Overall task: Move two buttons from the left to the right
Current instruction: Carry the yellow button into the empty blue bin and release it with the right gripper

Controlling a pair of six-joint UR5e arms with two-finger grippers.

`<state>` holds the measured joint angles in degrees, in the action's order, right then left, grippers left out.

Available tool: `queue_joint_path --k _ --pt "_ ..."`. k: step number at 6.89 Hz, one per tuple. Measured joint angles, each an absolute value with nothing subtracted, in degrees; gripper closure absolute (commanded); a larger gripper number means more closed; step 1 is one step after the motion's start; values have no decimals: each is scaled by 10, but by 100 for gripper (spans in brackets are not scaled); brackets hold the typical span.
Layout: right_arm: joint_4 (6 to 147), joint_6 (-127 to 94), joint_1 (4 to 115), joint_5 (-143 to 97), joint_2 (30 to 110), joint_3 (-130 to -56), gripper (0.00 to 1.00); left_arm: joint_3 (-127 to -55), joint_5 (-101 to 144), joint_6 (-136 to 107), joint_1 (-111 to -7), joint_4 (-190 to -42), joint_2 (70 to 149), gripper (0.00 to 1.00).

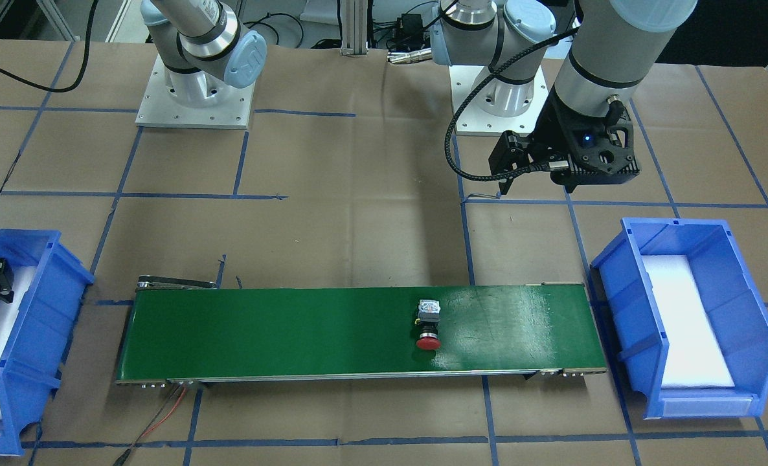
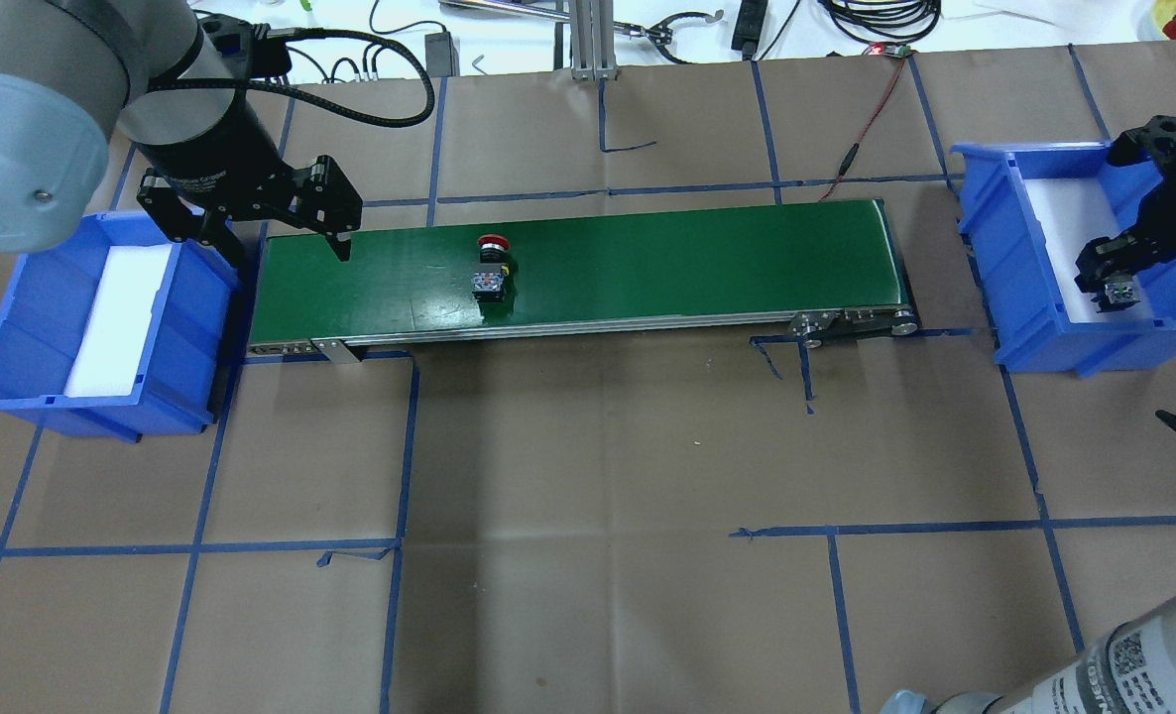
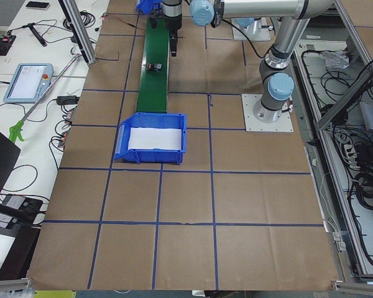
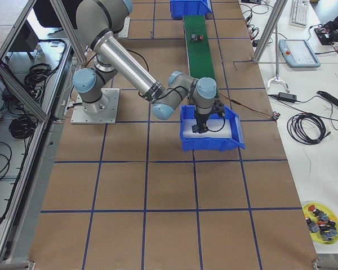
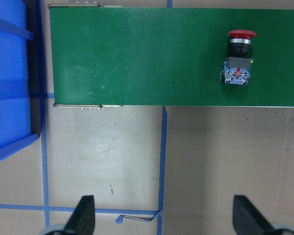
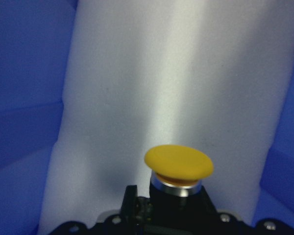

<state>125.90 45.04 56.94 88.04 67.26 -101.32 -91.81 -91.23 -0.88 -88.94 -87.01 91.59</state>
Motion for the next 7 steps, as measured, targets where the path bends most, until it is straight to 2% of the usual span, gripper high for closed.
queue_joint_path --k 1,3,4,7 --pt "1261 451 569 880 671 -1023 95 -918 -912 -9 -889 -870 915 0" --pt "1264 452 569 880 670 -1030 26 -919 -912 -9 -889 -870 915 0" --pt "1264 451 569 880 671 -1030 9 -920 -912 -9 -889 -869 915 0" --pt "1263 447 570 877 675 -1027 9 -921 -911 -9 -889 -869 914 0"
